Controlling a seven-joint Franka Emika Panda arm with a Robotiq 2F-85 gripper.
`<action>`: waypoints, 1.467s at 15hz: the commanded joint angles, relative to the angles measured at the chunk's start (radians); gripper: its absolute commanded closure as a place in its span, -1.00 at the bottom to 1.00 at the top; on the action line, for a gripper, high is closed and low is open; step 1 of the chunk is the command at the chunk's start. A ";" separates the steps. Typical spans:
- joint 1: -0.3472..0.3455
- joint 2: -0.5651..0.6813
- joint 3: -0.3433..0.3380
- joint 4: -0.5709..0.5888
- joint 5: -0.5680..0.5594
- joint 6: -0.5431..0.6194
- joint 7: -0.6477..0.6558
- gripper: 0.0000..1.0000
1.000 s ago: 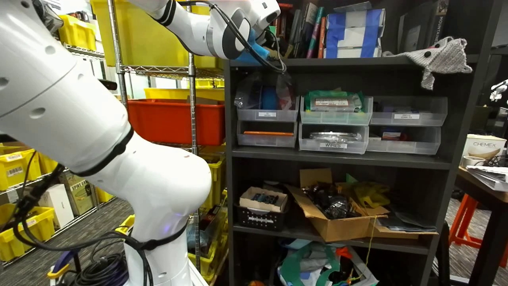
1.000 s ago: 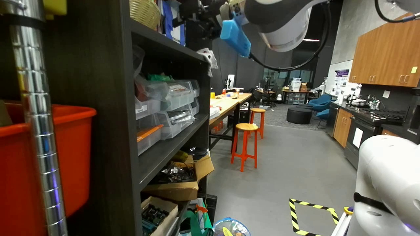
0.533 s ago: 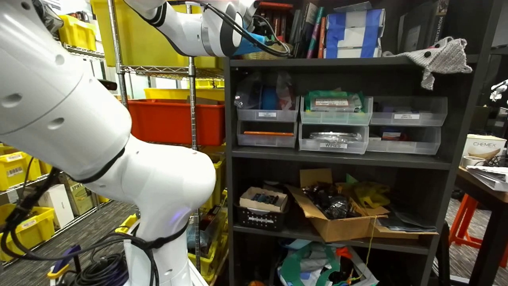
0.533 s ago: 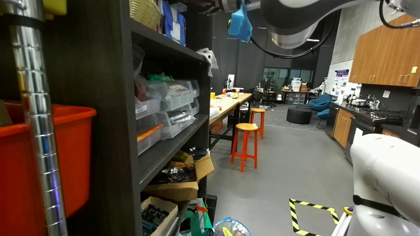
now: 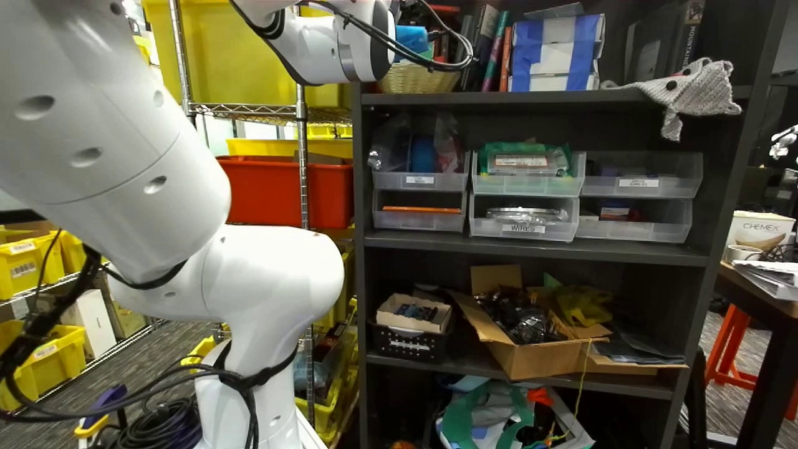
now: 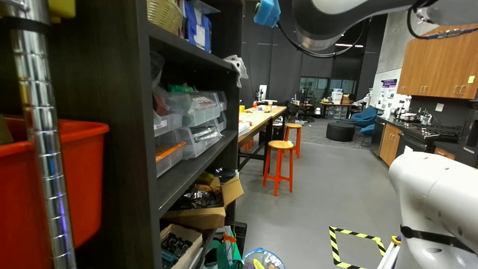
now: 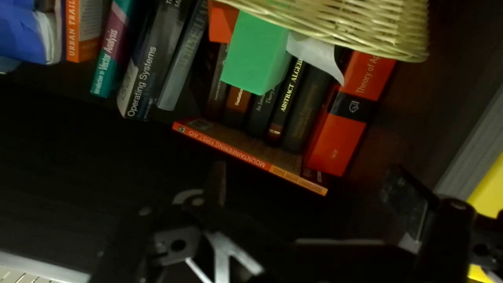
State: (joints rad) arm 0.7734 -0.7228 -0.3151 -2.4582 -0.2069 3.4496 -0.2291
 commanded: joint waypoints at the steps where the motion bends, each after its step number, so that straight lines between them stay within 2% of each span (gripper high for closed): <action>1: 0.161 0.060 -0.127 0.090 -0.057 -0.002 -0.031 -1.00; 3: 0.212 0.093 -0.183 0.106 -0.087 0.062 -0.057 -1.00; 4: 0.151 0.051 -0.133 0.068 -0.086 0.009 0.004 -1.00; 6: 0.200 0.069 -0.171 0.082 -0.068 0.020 -0.043 -1.00; 10: 0.206 0.078 -0.175 0.092 -0.069 0.021 -0.047 -1.00; 12: 0.120 0.101 -0.120 0.118 -0.051 -0.139 0.015 -1.00; 13: 0.130 0.103 -0.119 0.147 -0.016 -0.226 0.010 -1.00; 16: 0.087 0.114 -0.077 0.214 0.086 -0.444 0.022 -1.00; 18: 0.056 0.127 -0.049 0.256 0.165 -0.522 0.008 -1.00; 22: 0.011 0.153 -0.012 0.323 0.289 -0.591 -0.008 -1.00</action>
State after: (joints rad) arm 0.8252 -0.6102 -0.3594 -2.2003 0.0035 2.9082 -0.2256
